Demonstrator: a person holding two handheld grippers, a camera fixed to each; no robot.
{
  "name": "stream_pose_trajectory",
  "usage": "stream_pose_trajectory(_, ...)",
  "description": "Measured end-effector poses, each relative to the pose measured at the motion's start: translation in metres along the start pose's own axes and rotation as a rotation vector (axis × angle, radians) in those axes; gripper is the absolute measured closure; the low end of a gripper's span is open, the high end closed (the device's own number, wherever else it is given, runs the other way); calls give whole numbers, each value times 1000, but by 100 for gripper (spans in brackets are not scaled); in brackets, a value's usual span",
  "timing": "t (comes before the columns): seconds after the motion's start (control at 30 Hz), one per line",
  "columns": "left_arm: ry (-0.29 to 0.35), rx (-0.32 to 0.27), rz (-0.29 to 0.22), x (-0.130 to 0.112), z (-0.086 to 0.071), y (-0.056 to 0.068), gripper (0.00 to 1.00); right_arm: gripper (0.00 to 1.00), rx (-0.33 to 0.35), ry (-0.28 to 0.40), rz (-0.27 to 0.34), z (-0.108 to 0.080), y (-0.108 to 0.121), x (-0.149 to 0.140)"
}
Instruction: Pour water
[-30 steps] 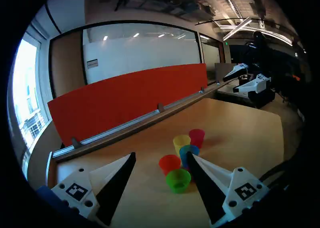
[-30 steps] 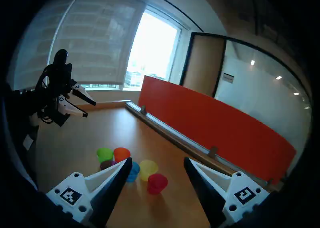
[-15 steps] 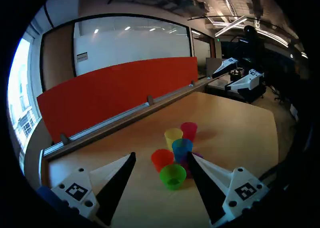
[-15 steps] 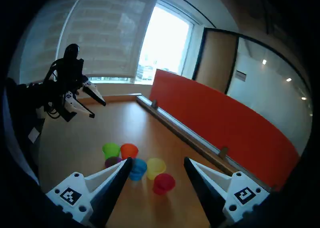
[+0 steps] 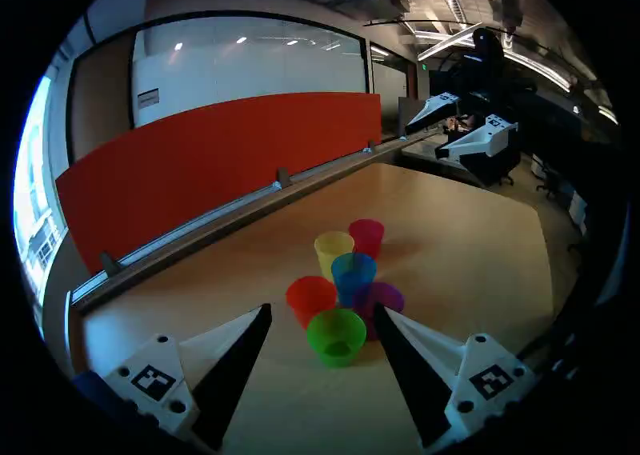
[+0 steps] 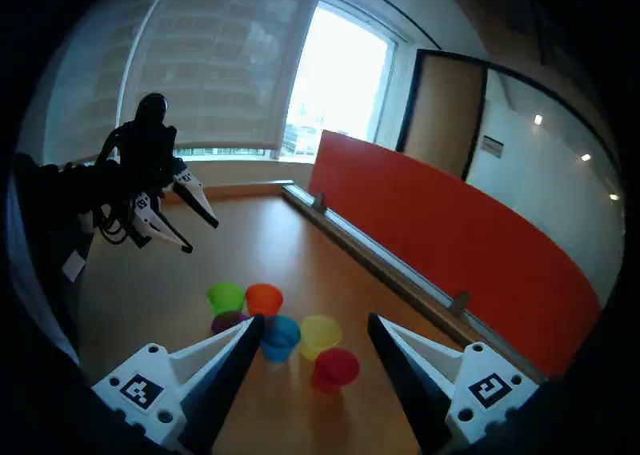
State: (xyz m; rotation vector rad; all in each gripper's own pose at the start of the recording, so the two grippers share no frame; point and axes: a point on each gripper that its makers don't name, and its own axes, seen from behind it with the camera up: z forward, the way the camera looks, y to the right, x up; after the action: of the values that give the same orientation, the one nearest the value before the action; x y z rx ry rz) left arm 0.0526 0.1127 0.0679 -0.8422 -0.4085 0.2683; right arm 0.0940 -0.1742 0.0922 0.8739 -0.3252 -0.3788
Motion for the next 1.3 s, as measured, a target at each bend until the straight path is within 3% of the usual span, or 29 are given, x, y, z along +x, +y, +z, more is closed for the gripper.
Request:
stream_pose_trajectory(0.37,-56,-48,15,-24,24,5,6,0,24,-9,-9,15,1,-6)
stream_pose_trajectory(0.6,-95,-89,32,-41,40,15,6,0,34,-17,-8,22,3,-12)
stream_pose_trajectory(1.3,-153,-109,59,-69,72,19,7,0,46,-30,-28,35,1,-18)
